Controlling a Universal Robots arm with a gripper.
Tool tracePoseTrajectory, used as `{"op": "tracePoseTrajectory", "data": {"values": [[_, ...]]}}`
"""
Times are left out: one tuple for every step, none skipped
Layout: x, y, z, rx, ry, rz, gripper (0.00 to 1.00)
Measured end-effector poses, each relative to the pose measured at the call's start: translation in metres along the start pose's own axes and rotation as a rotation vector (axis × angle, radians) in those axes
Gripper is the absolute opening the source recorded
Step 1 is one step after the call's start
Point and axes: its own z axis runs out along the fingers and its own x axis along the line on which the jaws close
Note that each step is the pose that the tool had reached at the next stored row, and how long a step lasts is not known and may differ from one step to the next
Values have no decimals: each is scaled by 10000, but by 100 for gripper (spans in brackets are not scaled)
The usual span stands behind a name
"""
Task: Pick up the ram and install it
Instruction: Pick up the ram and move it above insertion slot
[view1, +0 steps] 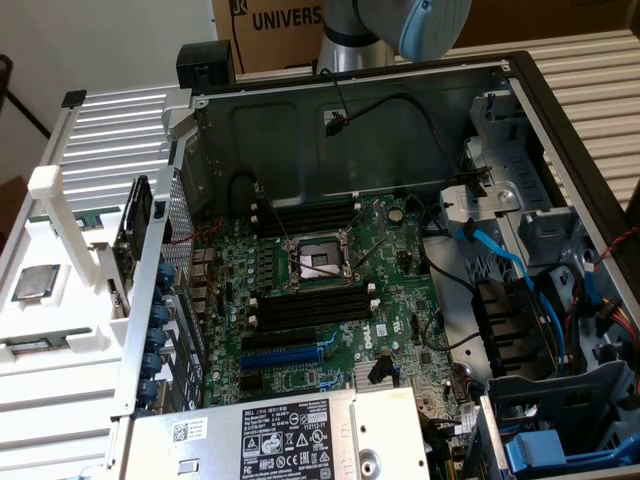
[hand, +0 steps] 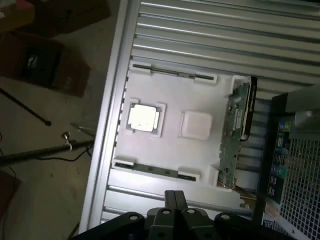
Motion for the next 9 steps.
{"op": "tracePoseTrajectory", "data": {"values": [[0,0,11,5,3,-180,10],[-1,-1,22,10,9,-359,10],[-2,-1,43,20,20,-719,10],[-3,-2,64,32,31,-1084,10],[-3,-2,74,38,36,-1263,10],[-4,-2,85,45,41,-1454,10],[-4,-3,108,53,51,-1819,10],[-5,-4,121,55,55,-1998,10],[-6,-4,135,55,60,-2184,10]]}}
